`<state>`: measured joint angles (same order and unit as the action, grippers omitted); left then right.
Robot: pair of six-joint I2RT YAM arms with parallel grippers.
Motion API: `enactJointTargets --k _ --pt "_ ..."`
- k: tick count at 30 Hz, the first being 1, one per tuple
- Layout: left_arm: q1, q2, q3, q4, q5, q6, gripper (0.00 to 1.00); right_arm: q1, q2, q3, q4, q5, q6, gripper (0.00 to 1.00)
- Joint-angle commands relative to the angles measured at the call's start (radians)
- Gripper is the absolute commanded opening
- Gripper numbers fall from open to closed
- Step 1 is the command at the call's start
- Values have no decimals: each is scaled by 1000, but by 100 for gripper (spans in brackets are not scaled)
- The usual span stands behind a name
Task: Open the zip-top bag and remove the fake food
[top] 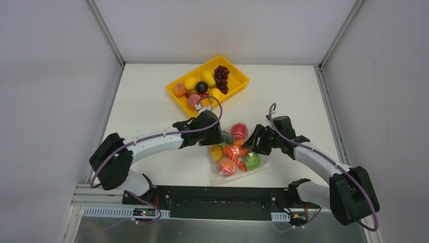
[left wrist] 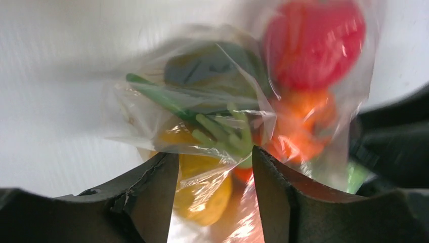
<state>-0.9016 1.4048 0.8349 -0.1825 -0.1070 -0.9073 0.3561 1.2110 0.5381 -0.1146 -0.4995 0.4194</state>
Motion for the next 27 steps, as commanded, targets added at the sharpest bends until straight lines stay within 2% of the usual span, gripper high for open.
enactJointTargets --k 1,3,8,11,13,16,21,24,27 --pt "70 178 238 -23 72 137 54 108 -150 -92 85 116 184 59" --pt "81 279 375 -74 126 227 53 168 -224 -137 108 181 266 55" --pt "85 502 706 -203 194 412 53 315 -435 -280 212 359 501 55" --pt "87 563 815 -201 236 479 53 400 -498 -333 258 428 579 55" --pt "87 546 819 -187 242 503 55 440 -482 -330 238 460 586 56" --pt "90 391 711 -127 181 489 60 488 -437 -296 203 493 586 59" --pt "98 60 434 -123 -5 349 66 542 -358 -289 234 530 611 62" --pt "97 -117 261 -138 -22 258 67 573 -324 -293 257 532 629 62" --pt "90 -264 73 -113 21 140 67 612 -309 -295 281 545 646 63"
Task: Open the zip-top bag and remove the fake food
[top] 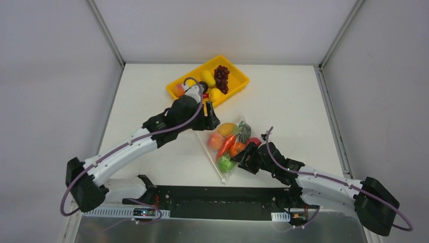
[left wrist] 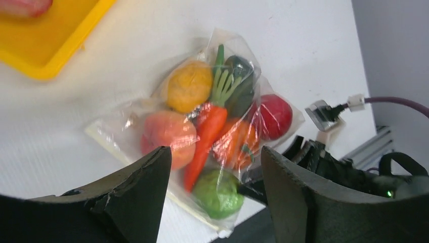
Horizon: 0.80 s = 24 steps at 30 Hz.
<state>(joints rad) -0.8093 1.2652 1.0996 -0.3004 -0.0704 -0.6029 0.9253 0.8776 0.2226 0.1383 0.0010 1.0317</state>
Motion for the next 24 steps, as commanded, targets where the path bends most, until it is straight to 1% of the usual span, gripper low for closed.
enactJointTargets --k 1,4,7,9,13,18,21,24 --pt "-8 -165 -252 20 -2 -201 67 58 24 18 39 56 40 63" --pt "-29 -255 -440 132 67 -308 66 83 28 8 84 95 55 62" --pt "-58 -302 -600 259 142 -421 66 85 55 18 126 118 49 60" --pt "-84 -310 -662 333 160 -479 65 84 79 43 134 140 39 60" --pt "-136 -292 -738 489 187 -545 64 85 116 86 137 191 18 60" --pt "-168 -238 -802 650 154 -590 61 85 147 115 146 223 -5 60" --pt "-168 -197 -810 689 98 -583 57 84 151 107 162 221 6 60" --pt "-168 -152 -796 691 46 -562 49 86 134 85 180 202 23 59"
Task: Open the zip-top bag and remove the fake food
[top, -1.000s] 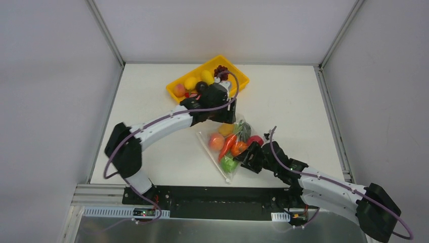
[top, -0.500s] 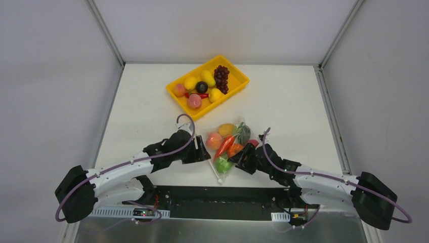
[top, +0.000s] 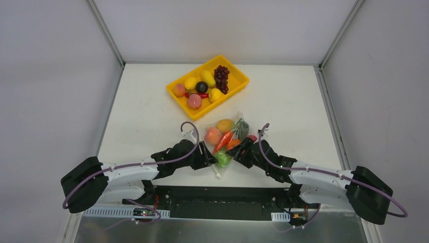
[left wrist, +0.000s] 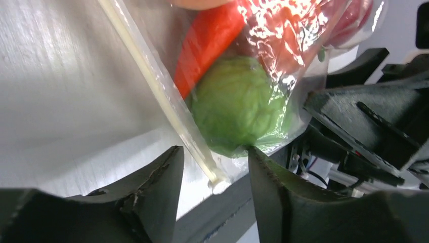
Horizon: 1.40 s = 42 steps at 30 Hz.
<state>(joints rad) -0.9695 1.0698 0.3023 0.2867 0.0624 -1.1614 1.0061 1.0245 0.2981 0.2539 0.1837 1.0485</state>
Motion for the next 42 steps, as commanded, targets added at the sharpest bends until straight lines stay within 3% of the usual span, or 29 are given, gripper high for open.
enactJointTargets --k 1,11,19,24,29,42 --pt "-8 55 -1 121 -102 -4 45 6 -23 1 65 11 11 59" --pt "-8 98 82 182 -80 7 0 28 -191 -108 -6 -43 72 60" --pt "-8 77 142 142 -97 -32 0 41 -245 -182 79 -114 97 60" --pt "-8 85 149 142 -82 -34 0 57 -202 -230 239 -95 144 54" --pt "-8 85 100 174 -79 -62 0 68 -182 -219 270 -59 146 45" --pt "-11 111 33 288 -64 -128 0 89 -83 -222 386 -12 197 35"
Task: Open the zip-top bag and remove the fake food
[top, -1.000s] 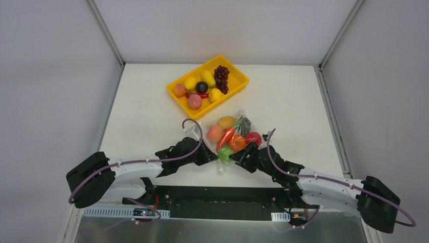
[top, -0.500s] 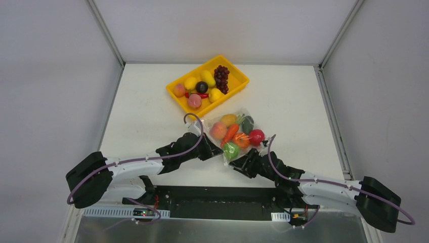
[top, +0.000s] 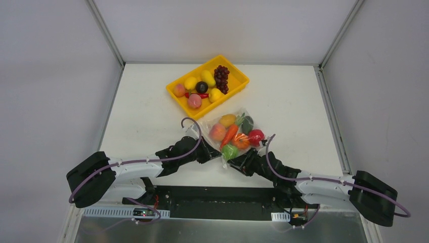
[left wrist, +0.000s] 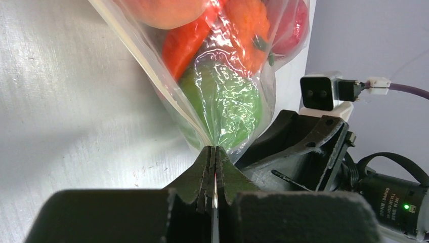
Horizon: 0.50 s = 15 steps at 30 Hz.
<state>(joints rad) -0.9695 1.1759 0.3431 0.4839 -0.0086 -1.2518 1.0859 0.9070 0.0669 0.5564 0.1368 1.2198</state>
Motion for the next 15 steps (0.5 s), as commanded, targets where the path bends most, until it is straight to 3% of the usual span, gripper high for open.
enactJointTargets --k 1,9,13,15 --pt "-13 3 -11 94 7 -42 0 11 48 9 88 36 33 34" --pt "-14 -31 -45 134 -12 -76 0 38 137 20 111 48 65 35" --pt "-14 -26 -32 120 7 -69 0 44 144 14 147 62 69 15" --pt "-15 -34 -39 109 7 -70 6 45 127 18 136 70 64 5"
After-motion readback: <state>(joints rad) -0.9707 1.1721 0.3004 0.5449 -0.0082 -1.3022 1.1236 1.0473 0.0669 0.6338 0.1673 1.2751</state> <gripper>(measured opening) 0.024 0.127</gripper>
